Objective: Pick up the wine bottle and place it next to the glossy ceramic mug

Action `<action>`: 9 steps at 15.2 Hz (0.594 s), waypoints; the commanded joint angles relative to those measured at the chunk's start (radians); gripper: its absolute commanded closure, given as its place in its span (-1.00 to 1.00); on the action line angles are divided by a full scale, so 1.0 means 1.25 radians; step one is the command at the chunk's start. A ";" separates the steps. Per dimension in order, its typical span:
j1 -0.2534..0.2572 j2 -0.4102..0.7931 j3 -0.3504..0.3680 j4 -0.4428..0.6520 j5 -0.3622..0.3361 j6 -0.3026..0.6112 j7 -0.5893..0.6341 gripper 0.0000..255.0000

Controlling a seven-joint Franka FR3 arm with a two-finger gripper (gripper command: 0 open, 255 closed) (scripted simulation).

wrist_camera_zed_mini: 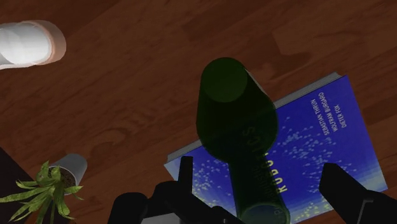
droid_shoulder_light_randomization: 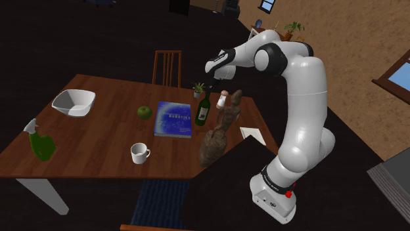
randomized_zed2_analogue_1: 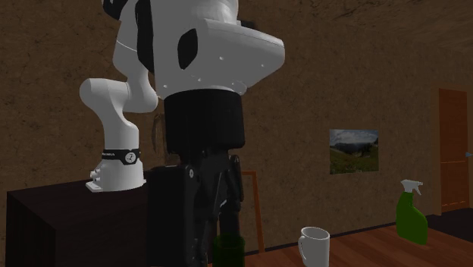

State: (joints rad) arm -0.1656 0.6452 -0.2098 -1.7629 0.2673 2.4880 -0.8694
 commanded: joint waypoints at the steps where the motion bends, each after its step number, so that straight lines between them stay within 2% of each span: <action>1: -0.001 0.004 0.001 0.003 0.001 0.002 0.000 -1.00; 6: -0.001 0.004 0.001 0.003 0.001 0.002 0.000 -1.00; 7: -0.001 0.004 0.001 0.003 0.001 0.002 0.000 1.00; 9: -0.001 0.004 0.001 0.003 0.001 0.002 0.000 1.00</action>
State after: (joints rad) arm -0.1664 0.6504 -0.2087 -1.7595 0.2685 2.4906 -0.8698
